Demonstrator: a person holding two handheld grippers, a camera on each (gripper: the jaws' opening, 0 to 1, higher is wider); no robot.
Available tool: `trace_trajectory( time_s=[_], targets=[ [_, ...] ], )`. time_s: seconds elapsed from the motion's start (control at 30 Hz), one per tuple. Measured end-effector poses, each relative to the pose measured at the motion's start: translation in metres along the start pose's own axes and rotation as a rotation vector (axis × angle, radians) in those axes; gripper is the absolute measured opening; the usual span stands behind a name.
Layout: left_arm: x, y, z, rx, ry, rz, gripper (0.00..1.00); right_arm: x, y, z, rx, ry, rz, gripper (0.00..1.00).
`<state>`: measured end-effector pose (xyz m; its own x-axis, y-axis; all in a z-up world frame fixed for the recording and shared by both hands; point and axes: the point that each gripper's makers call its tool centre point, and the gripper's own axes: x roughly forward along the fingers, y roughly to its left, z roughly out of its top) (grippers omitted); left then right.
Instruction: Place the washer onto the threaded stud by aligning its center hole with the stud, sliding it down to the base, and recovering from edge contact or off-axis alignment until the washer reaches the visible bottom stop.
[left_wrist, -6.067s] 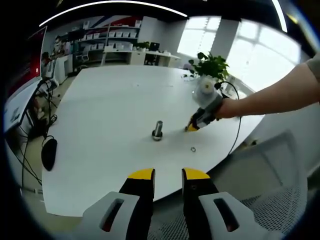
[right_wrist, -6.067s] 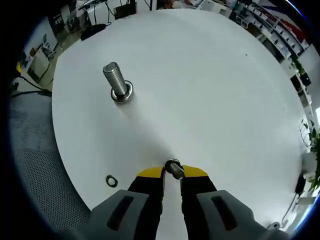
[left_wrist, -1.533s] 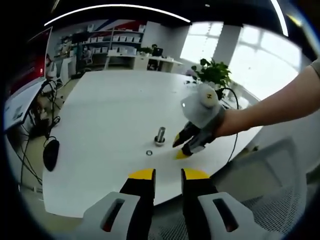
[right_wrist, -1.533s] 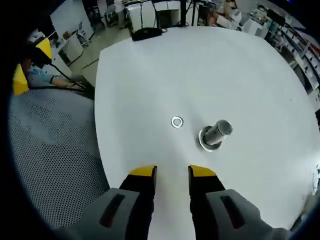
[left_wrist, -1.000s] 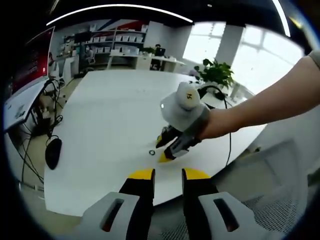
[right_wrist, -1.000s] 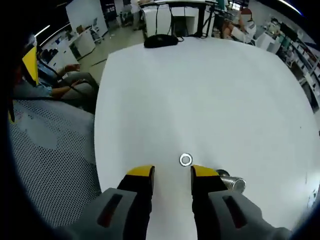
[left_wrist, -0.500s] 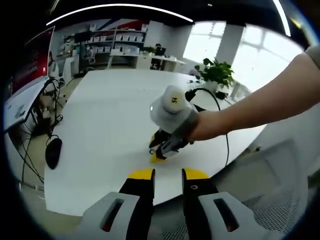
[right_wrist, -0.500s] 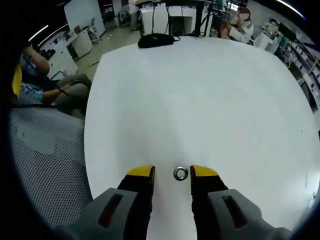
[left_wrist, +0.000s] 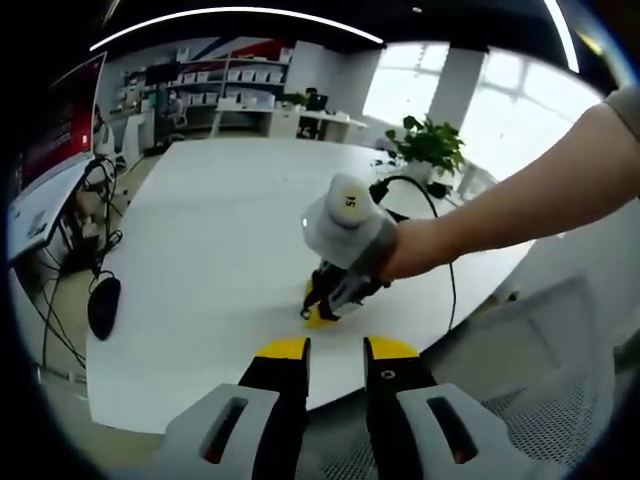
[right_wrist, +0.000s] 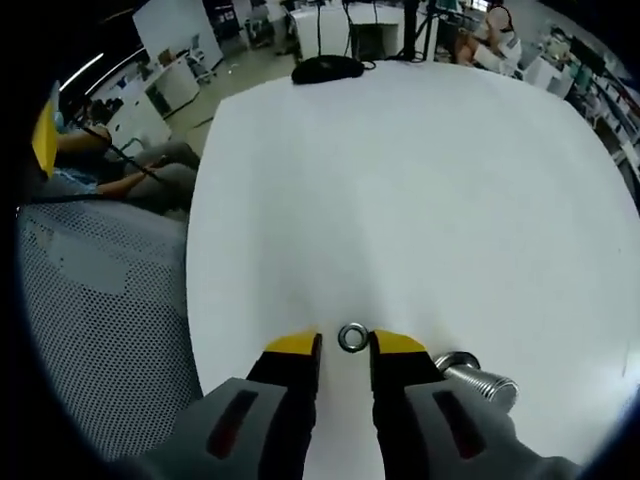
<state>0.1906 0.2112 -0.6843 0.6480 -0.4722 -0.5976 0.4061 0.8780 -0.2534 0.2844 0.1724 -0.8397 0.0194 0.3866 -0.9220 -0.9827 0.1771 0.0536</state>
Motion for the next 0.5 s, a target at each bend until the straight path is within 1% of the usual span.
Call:
trace_trajectory(
  time_s=[0.07, 0.13, 0.17, 0.27, 0.4, 0.43, 0.5],
  targets=[
    [0.0001, -0.0007, 0.0000, 0.002, 0.001, -0.003, 0.19, -0.0001, -0.0009, 0.0005, -0.020, 0.003, -0.007, 0.21],
    [0.0006, -0.0011, -0.0004, 0.005, 0.004, -0.006, 0.19, 0.0006, -0.0030, 0.0002, -0.037, 0.013, -0.015, 0.17],
    [0.0006, -0.0012, -0.0005, 0.006, 0.005, -0.007, 0.19, 0.0007, -0.0045, -0.0004, -0.072, 0.026, -0.022, 0.16],
    [0.0007, -0.0016, -0.0002, 0.007, 0.004, -0.010, 0.18, 0.0017, -0.0026, 0.0014, -0.113, 0.032, -0.014, 0.16],
    [0.0003, -0.0013, 0.0005, 0.006, 0.000, -0.009, 0.18, 0.0016, -0.0017, 0.0024, -0.131, 0.040, -0.017, 0.16],
    [0.0003, -0.0012, 0.0006, 0.005, -0.001, -0.009, 0.18, 0.0020, -0.0016, 0.0021, -0.168, 0.053, -0.021, 0.16],
    [0.0003, -0.0013, 0.0004, 0.006, 0.000, -0.009, 0.18, 0.0032, -0.0014, 0.0026, -0.185, 0.076, -0.025, 0.16]
  ],
)
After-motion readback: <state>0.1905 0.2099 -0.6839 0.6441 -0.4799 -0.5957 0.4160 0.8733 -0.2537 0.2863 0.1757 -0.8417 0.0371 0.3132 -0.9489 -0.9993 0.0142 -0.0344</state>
